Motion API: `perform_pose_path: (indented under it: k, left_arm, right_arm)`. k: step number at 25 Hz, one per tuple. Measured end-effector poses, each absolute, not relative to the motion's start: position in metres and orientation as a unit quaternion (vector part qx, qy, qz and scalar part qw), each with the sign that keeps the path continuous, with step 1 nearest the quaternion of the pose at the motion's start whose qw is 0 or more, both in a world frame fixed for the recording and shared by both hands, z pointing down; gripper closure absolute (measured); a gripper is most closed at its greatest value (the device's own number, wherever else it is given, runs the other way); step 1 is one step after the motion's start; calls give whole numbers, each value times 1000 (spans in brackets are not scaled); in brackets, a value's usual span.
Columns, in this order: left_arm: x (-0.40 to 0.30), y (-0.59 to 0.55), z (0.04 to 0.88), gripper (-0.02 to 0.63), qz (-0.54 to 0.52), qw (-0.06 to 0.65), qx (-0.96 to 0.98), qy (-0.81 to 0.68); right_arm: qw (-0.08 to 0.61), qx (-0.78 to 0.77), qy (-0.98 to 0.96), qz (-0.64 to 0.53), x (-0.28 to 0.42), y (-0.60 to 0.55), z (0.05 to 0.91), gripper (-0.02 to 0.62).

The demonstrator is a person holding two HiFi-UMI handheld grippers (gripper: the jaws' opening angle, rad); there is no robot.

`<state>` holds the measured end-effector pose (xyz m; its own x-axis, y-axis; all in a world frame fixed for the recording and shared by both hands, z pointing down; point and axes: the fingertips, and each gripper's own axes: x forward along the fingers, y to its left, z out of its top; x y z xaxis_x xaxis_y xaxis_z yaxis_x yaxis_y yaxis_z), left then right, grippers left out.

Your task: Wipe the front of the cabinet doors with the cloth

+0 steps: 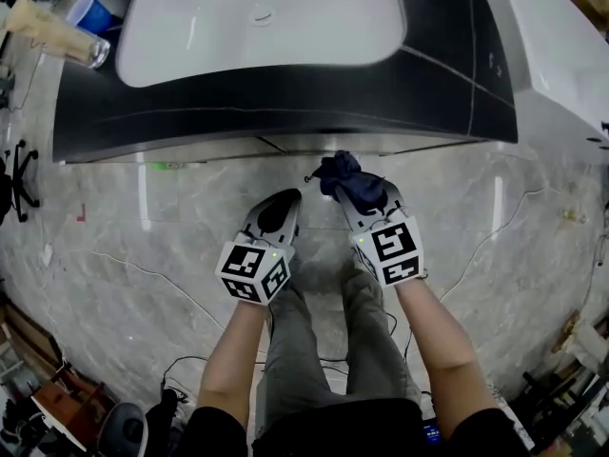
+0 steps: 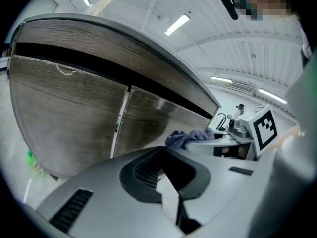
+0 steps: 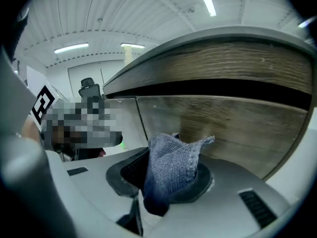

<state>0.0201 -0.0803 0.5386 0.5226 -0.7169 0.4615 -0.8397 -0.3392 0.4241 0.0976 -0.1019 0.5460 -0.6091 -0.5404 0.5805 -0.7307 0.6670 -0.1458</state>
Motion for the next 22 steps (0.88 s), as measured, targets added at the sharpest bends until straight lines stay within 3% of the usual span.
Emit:
perform_pose_path:
  k: [12,22]
  left_arm:
    - [-59,-76,553,601,89,329,785,-517]
    - [-47,-96,552,601,95,325,796,-502]
  right_arm:
    - [265,323,-892,171,3,-111,572,486]
    - [258,342,-888,170,15,-127,580,486]
